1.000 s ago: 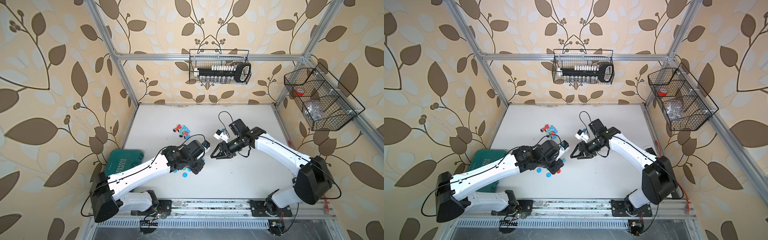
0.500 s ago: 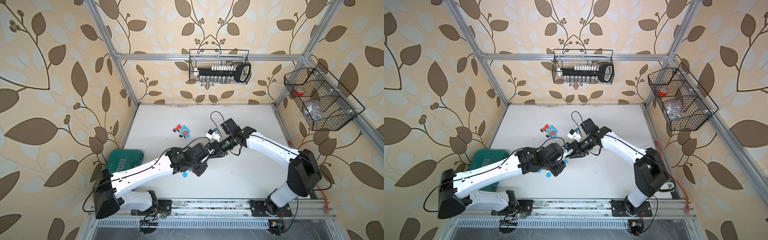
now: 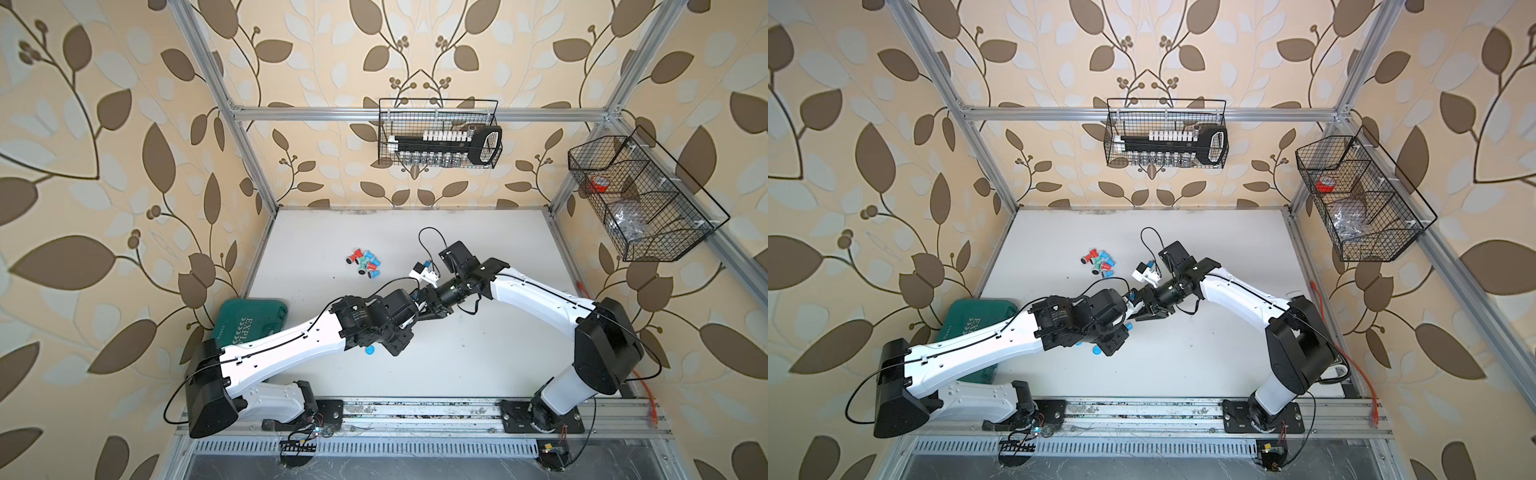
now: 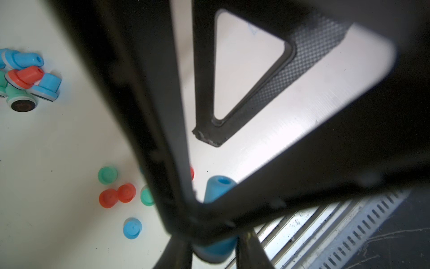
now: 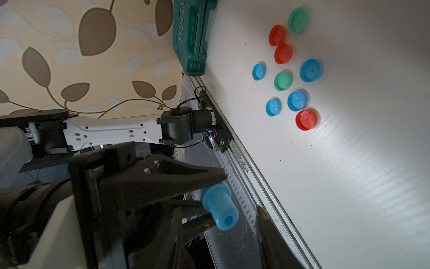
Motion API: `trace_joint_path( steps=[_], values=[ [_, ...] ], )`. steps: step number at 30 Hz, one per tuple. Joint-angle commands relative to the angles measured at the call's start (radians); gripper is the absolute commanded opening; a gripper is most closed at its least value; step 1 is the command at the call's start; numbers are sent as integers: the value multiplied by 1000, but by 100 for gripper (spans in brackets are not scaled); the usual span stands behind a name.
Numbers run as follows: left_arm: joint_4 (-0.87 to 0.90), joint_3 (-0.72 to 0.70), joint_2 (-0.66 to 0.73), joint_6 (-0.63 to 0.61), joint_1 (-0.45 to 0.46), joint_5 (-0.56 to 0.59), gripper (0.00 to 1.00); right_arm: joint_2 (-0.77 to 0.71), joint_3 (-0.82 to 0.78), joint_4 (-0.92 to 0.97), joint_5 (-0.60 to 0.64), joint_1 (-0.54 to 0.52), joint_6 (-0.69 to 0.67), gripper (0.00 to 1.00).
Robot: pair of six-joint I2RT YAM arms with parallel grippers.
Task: Close the stamp cap
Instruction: Pick up the stamp from the center of the board.
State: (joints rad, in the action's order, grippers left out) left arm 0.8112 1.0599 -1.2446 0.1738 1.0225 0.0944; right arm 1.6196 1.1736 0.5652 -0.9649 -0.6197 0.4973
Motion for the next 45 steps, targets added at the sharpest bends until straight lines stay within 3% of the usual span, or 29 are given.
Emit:
trace_joint_path(
  steps=[1,18,38,45],
  values=[
    [-78,17,44,35,4,49,24,-10,-44,-35,-61,-23,20,46],
    [-81,2,73,46,3,18,25,-32,-68,-130,-109,-39,104,42],
    [-50,-18,97,34,8,14,24,-38,-56,-81,-170,-46,50,19],
    [-51,-21,94,26,8,2,24,-26,-39,-45,-203,-55,13,17]
  ],
)
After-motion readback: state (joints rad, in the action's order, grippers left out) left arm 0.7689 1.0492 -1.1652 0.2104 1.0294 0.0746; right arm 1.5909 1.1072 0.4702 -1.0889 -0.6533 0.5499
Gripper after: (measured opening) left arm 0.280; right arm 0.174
